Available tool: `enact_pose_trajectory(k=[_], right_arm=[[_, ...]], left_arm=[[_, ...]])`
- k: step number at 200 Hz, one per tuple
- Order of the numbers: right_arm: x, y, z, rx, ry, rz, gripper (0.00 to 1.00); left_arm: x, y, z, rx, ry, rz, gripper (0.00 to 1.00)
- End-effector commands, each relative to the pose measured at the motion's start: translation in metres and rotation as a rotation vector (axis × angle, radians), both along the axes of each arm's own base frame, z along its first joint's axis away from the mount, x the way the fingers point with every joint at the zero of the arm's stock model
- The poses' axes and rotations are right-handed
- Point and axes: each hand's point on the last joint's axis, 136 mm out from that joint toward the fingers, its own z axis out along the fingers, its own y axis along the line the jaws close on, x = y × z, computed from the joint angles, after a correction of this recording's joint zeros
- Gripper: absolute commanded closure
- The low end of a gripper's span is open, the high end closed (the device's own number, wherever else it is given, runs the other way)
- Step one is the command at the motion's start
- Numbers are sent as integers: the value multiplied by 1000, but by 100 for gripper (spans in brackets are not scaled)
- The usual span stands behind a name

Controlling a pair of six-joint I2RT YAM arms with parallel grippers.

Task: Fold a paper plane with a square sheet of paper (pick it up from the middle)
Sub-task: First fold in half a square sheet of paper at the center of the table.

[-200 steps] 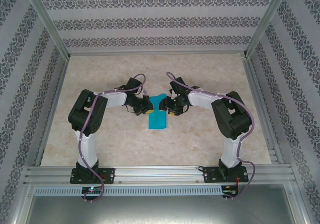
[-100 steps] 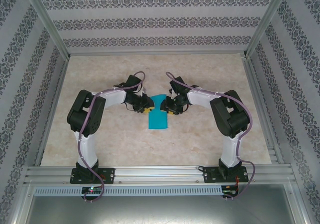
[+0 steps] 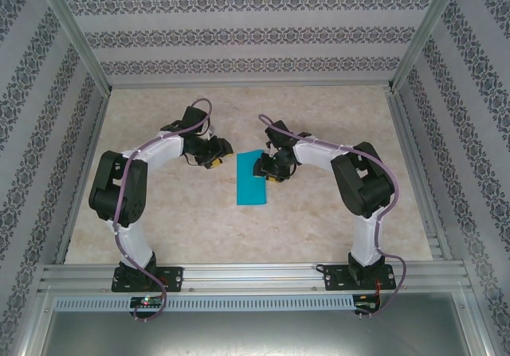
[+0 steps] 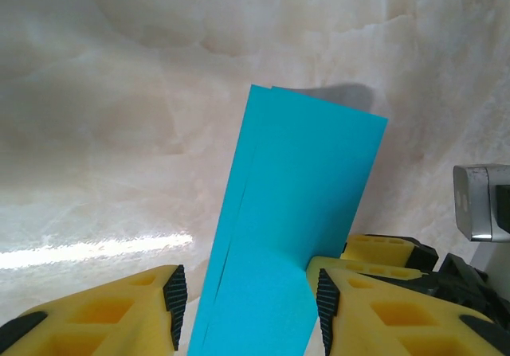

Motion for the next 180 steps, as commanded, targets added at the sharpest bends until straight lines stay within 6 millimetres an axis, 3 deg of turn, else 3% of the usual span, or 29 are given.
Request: enact_pose_trajectory(k=[1, 105, 180], right_arm=[[-18, -12, -55, -156, 48, 49, 52], [-23, -8, -76, -243, 76, 86, 49], [-29, -9, -86, -262, 117, 63, 49]], left_arm=[[-3, 15, -6, 31, 24, 16, 50], [-7, 29, -12, 87, -20, 32, 53], [-17, 33, -28, 105, -60, 20, 53]])
